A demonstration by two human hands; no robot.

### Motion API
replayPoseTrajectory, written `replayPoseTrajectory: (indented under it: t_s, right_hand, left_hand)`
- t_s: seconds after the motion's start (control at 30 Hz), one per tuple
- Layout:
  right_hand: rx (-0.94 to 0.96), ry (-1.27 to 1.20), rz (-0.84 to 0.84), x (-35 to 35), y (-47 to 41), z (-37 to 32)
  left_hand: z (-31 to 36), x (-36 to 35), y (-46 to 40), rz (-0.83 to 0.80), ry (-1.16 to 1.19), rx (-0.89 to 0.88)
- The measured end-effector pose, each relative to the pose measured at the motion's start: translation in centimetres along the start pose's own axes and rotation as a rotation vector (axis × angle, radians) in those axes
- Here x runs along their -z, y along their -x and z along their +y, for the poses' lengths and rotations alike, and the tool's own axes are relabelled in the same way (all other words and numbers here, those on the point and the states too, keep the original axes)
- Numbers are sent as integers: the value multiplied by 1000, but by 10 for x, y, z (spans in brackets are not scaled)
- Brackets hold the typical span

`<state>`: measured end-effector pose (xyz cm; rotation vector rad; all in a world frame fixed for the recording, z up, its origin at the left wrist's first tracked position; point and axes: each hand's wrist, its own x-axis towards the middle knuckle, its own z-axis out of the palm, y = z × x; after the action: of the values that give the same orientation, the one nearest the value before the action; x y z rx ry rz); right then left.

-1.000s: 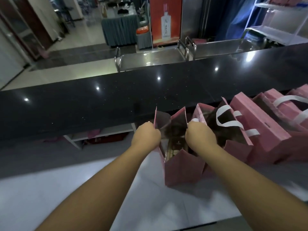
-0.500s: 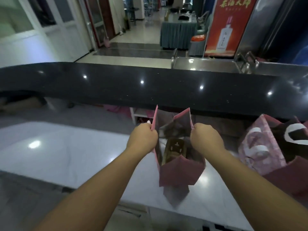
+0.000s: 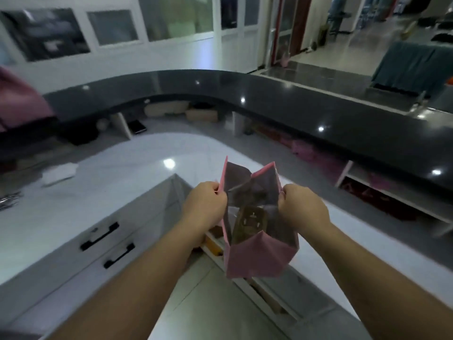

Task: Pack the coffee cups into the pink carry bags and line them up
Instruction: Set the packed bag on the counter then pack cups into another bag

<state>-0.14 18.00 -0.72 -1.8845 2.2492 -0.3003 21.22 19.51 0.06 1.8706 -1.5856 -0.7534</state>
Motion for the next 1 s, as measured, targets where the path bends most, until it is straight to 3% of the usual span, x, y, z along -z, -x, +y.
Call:
replayPoseTrajectory:
  t_s: [0.6,0.83,1.0]
  right_hand:
    - [689,-14,-220,-102,-87,-360]
    - [910,-82,-316,-134,-95,-470]
    - [998,-85,-373,-156,-82,-535]
  left_hand:
    - [-191,217,-54,433,12,531]
    - [-244,275,-58,627,26,669]
    - [-283,320,-55,672,6,737]
